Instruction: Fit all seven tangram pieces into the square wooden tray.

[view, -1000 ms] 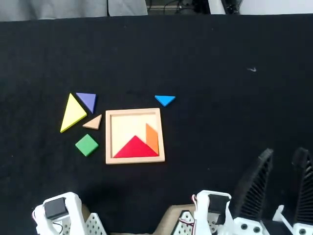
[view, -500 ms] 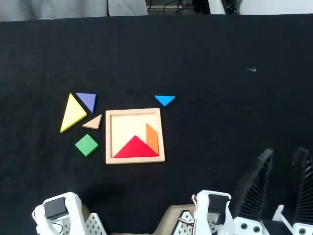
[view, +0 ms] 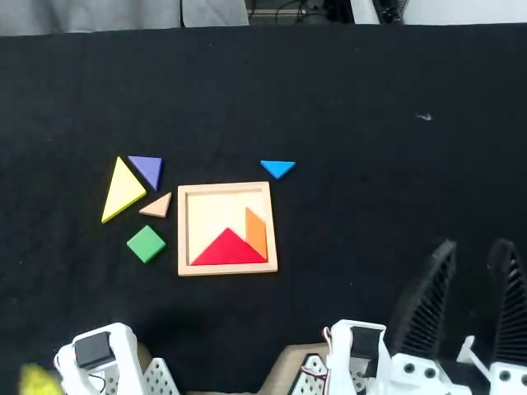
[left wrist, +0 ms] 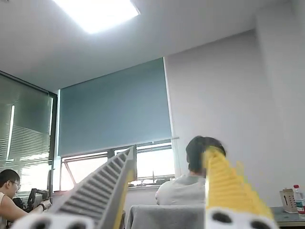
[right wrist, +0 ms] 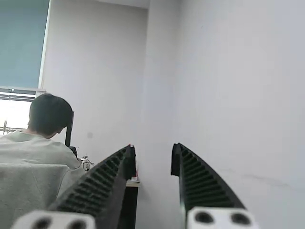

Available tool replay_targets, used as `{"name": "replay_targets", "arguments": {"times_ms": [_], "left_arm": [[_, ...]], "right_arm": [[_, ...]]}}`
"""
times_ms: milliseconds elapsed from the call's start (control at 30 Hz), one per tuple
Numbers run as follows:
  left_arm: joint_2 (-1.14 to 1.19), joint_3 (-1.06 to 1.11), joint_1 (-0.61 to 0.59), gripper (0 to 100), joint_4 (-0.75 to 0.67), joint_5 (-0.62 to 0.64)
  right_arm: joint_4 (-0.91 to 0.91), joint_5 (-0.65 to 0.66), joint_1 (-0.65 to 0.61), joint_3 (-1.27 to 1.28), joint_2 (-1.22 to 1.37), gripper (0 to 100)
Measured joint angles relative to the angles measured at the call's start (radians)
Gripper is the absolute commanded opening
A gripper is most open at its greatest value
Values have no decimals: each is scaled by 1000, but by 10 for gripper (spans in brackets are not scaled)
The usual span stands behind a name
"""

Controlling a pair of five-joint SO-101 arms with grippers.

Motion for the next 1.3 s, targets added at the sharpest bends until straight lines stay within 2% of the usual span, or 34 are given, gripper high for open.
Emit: {"name": "replay_targets", "arguments": {"times_ms": [200,367,467,567,800,1133,1300], "left_arm": [[0,0,0,228,0,0],[0,0,0,27,0,0],[0,0,0,59,0,0],[0,12,0,27,0,0],[0,43,0,32,0,0],[0,40,0,36,0,0],[3,132,-2,33,21,-8]], "right_arm": [[2,0,0,0,0,138],[2,0,0,0,0,138],[2,0,0,0,0,138],[2,0,0,0,0,138],[5,0,0,0,0,139],[130,0,0,0,0,141],[198,0,0,0,0,142]]}}
